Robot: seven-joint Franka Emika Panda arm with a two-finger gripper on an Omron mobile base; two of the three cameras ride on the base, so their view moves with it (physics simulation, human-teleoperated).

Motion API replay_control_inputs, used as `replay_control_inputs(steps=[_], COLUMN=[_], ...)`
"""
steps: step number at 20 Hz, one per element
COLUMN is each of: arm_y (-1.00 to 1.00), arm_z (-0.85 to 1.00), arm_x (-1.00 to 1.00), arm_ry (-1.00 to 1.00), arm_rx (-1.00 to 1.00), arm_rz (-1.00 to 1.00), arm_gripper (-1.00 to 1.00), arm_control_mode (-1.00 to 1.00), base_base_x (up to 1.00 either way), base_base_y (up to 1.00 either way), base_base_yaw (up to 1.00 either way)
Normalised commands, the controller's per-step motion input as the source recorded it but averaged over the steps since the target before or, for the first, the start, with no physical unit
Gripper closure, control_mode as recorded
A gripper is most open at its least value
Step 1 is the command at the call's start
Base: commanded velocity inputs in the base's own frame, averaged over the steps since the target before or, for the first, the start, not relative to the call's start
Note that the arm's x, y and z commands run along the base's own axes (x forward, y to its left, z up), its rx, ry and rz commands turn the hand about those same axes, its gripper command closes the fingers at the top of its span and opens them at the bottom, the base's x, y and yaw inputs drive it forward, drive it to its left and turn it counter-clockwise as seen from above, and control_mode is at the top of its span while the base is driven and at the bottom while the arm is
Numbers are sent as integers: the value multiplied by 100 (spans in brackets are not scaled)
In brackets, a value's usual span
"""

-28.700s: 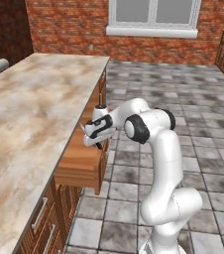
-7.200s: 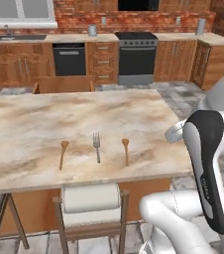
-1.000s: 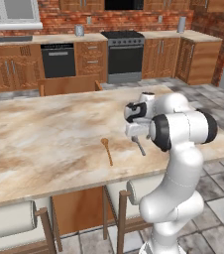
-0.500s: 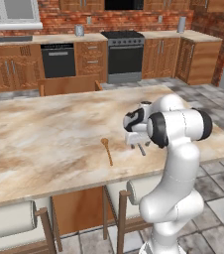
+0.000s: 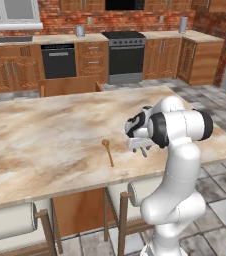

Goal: Pick up the metallic utensils from the counter and place them in the open drawer. Make sure not to pick up any wooden utensils.

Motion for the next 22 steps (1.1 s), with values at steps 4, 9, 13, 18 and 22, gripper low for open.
replay_control_inputs(steps=[4,9,13,18,22], arm_y=[0,0,6,14,2], arm_z=[-21,-7,-7,-23,-22], arm_x=[1,0,0,21,38], arm_ry=[-6,-1,-4,-8,-6], arm_rx=[0,0,0,0,0], arm_rz=[0,0,0,-1,-2], arm_gripper=[-100,-100,-100,-100,-100], arm_control_mode=[-100,-100,-100,-100,-100], base_base_x=[0,0,0,0,0], base_base_y=[0,0,0,0,0], base_base_yaw=[0,0,0,0,0])
